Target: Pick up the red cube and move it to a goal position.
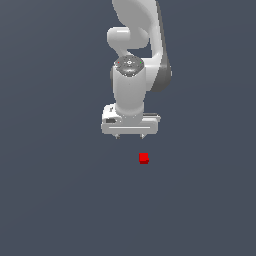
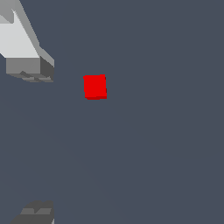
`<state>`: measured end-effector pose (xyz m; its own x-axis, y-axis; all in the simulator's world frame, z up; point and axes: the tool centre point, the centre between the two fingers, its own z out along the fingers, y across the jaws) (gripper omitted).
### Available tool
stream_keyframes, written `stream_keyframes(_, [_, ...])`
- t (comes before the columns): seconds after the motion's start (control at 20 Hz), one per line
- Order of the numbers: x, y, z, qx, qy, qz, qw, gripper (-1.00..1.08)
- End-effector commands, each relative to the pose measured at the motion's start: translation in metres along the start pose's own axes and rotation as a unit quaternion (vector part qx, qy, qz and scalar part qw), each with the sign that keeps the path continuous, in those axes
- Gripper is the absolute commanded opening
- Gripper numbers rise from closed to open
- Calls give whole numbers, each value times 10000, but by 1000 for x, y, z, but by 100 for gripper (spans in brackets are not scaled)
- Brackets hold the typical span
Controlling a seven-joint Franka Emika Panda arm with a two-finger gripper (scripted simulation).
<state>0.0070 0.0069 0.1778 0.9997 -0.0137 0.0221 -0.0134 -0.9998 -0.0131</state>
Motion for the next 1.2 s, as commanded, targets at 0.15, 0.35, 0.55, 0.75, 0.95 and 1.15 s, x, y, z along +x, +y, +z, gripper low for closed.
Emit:
stream_keyframes(0.15, [0, -1, 3, -1, -2, -7, 10000, 100])
stream_keyframes(0.35, [1, -7, 17, -5, -12, -36, 10000, 100])
stream_keyframes(0.55, [3, -18, 41, -12, -28, -86, 10000, 100])
stream_keyframes(0.75, [6, -32, 73, -23, -51, -155, 9999, 100])
stream_keyframes(0.95, [9, -47, 109, -37, -76, -230, 9997, 100])
stream_keyframes(1.15, [11, -57, 135, -48, -94, -284, 9995, 100])
